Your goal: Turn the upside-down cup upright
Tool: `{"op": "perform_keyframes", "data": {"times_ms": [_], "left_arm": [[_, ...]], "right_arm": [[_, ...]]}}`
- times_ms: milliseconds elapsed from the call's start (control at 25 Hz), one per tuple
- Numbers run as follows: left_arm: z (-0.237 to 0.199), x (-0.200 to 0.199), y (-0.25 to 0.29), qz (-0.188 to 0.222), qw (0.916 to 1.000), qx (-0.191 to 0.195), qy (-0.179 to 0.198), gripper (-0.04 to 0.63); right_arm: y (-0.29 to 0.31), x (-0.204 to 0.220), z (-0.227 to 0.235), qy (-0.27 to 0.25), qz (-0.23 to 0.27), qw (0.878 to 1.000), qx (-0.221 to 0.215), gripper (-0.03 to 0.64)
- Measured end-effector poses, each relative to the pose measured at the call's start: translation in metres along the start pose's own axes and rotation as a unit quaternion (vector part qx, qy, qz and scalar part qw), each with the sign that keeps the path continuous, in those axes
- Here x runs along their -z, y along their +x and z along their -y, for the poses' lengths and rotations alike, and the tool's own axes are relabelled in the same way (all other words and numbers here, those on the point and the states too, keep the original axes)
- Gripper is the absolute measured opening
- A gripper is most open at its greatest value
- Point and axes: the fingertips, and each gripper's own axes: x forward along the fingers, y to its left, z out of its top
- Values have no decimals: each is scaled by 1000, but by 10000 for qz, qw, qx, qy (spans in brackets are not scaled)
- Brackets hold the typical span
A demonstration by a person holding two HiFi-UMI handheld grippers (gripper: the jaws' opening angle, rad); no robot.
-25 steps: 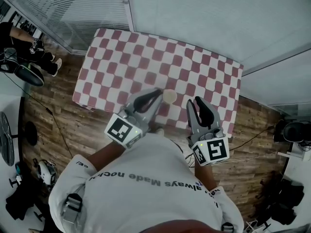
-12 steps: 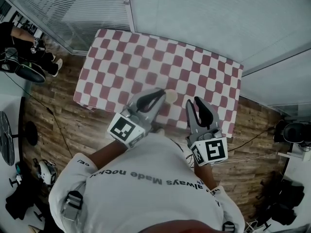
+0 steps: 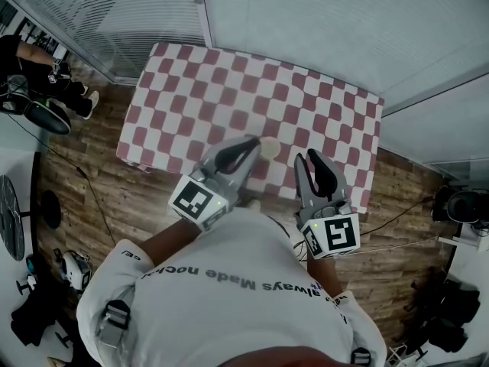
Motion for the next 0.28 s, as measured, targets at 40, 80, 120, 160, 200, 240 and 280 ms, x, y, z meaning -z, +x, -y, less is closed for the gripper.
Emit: {"op": "perform_keyframes", "data": {"times_ms": [40, 80, 120, 160, 200, 240, 280], "left_arm": [[0, 0, 0, 9, 10000, -4, -11, 21], [0, 0, 0, 21, 10000, -8, -21, 21], [0, 0, 0, 27, 10000, -9, -27, 21], [1, -1, 0, 32, 10000, -4, -29, 21], [1, -1, 0, 38, 10000, 5, -30, 21], [2, -1, 0, 43, 10000, 15, -29, 21], [3, -1, 0, 48, 10000, 26, -28, 21]], "right_arm": [[0, 0, 0, -1, -1, 10000, -4, 86], [0, 0, 0, -4, -1, 10000, -7, 86], [0, 0, 0, -8, 0, 10000, -10, 86], [-1, 0, 0, -11, 1, 10000, -11, 86], [-1, 0, 0, -15, 3, 10000, -13, 86], [-1, 0, -1, -20, 3, 10000, -15, 86], [-2, 1, -1, -25, 4, 10000, -17, 86]]}}
